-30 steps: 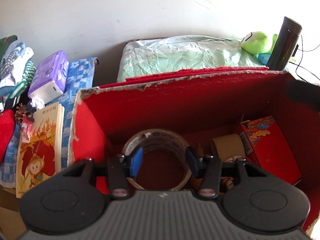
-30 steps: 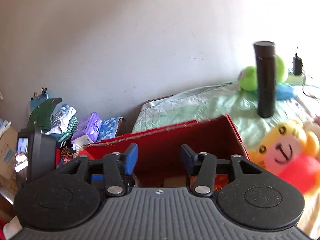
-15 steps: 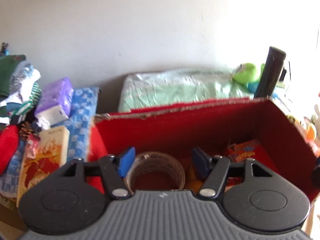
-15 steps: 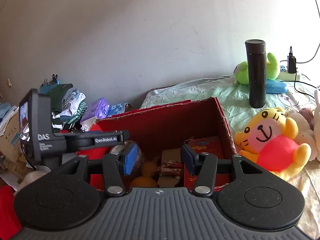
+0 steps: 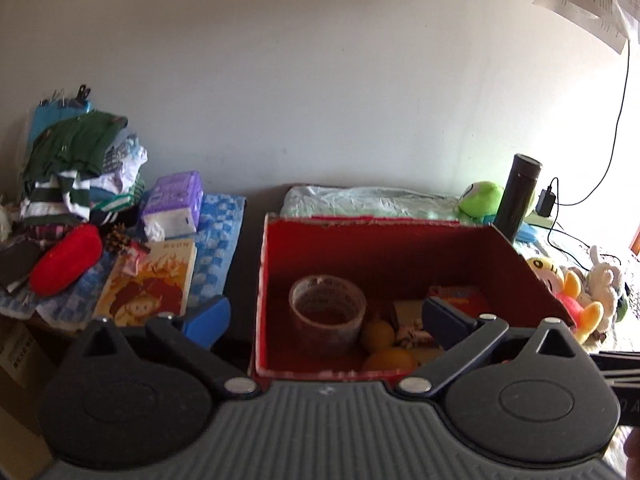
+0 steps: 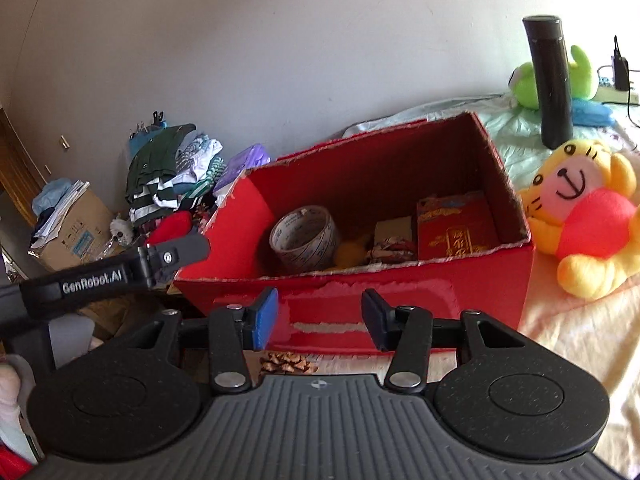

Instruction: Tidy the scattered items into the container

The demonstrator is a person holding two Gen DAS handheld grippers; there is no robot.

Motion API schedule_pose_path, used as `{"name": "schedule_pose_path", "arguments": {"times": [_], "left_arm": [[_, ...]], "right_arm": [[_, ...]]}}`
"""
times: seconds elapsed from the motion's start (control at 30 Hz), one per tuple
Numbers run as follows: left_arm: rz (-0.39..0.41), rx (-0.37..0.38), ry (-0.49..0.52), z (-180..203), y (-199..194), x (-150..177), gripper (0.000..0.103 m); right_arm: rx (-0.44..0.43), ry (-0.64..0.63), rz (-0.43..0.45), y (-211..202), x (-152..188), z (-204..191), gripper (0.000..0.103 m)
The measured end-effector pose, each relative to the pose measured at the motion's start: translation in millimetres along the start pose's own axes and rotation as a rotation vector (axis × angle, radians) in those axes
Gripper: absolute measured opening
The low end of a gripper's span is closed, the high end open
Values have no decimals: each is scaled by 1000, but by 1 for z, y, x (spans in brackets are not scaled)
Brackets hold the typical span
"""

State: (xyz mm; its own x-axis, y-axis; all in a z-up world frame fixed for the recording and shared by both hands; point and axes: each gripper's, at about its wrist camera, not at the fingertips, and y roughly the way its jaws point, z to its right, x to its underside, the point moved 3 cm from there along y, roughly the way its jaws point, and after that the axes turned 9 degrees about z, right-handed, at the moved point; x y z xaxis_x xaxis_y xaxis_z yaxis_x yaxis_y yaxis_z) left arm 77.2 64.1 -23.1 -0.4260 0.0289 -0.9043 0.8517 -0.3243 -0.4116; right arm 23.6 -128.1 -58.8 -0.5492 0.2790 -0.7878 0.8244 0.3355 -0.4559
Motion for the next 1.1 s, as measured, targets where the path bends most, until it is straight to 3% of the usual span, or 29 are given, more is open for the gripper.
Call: {"name": "schedule_pose_path", "arguments": {"times": [0.17, 0.23, 0.4, 0.6, 0.73, 0.97, 1.1], "left_arm": [[-148, 24, -50, -10, -2, 52, 98], [-192, 33, -53, -11, -1, 66, 88], [-231, 52, -29, -5, 4, 79, 87], [-316, 91, -25, -1, 20, 89, 83], [-334, 123, 13, 5, 26, 92, 70], [-326, 165, 97, 20, 31, 96, 69], [-341, 170, 89, 18, 36, 97, 60]], "right_arm": [[-2, 56, -101, 16, 21, 0, 46], [0, 89, -134, 22, 27, 2, 46], [8, 184, -216, 35, 36, 7, 47], [22, 234, -240, 41, 37, 13, 47], [5, 274, -255, 44, 36, 18, 47], [-31, 307, -303, 58, 39, 17, 47], [-58, 316, -335, 66, 42, 13, 46]]}}
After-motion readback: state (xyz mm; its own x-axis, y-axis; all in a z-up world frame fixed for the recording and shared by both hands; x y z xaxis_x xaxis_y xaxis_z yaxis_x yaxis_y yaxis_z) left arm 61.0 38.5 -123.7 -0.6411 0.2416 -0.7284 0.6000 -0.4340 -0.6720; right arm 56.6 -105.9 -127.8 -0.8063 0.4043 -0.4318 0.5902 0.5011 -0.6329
